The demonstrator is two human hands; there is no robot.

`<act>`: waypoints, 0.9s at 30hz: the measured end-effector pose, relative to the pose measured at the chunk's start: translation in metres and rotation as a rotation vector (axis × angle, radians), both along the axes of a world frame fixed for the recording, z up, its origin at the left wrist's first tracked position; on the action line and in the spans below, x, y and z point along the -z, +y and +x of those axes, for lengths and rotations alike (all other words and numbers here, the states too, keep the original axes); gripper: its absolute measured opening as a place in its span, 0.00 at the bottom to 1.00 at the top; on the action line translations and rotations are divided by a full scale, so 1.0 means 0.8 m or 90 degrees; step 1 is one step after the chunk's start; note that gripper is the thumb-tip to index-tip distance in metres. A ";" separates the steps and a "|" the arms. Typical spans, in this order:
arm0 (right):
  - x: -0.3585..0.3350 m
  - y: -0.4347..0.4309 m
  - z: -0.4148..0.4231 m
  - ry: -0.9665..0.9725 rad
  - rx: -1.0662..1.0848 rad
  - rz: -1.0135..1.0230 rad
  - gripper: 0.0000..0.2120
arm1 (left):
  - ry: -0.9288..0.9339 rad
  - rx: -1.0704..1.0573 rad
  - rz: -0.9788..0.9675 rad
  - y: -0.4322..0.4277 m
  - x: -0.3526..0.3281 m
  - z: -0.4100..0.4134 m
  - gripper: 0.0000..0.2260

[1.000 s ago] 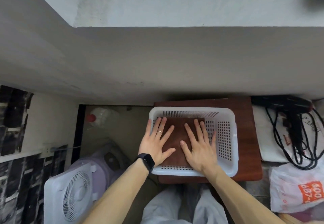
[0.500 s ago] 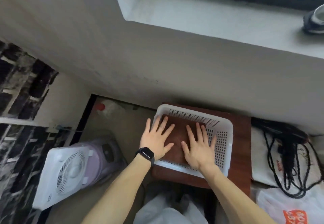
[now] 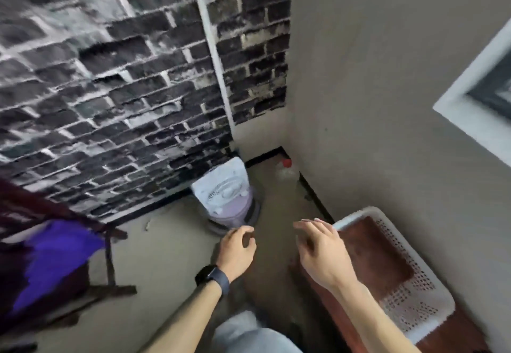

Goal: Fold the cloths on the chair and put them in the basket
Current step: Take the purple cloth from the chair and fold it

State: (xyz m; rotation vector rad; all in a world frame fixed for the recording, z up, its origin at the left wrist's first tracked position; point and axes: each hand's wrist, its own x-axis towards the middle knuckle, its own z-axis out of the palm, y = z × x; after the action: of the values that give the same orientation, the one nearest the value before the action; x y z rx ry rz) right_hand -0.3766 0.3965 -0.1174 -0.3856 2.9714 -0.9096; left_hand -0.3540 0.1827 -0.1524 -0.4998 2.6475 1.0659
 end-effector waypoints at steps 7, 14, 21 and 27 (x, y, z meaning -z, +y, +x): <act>-0.046 -0.222 0.040 -0.068 -0.368 0.041 0.15 | 0.029 -0.302 -0.059 -0.195 -0.058 0.155 0.15; -0.071 -0.449 0.156 -0.072 -0.581 0.044 0.15 | 0.069 -0.550 -0.032 -0.367 -0.072 0.340 0.14; -0.067 -0.623 0.260 -0.107 -0.635 0.037 0.16 | 0.066 -0.583 -0.097 -0.512 -0.083 0.471 0.15; -0.059 -0.723 0.298 -0.154 -0.624 0.042 0.15 | 0.026 -0.589 -0.090 -0.600 -0.068 0.530 0.18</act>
State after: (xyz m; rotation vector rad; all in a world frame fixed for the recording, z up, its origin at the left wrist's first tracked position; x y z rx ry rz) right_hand -0.1383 -0.1822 -0.0699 -1.4112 2.1200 -0.6415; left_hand 0.0699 -0.2972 -0.0979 -1.8533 2.5236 1.0691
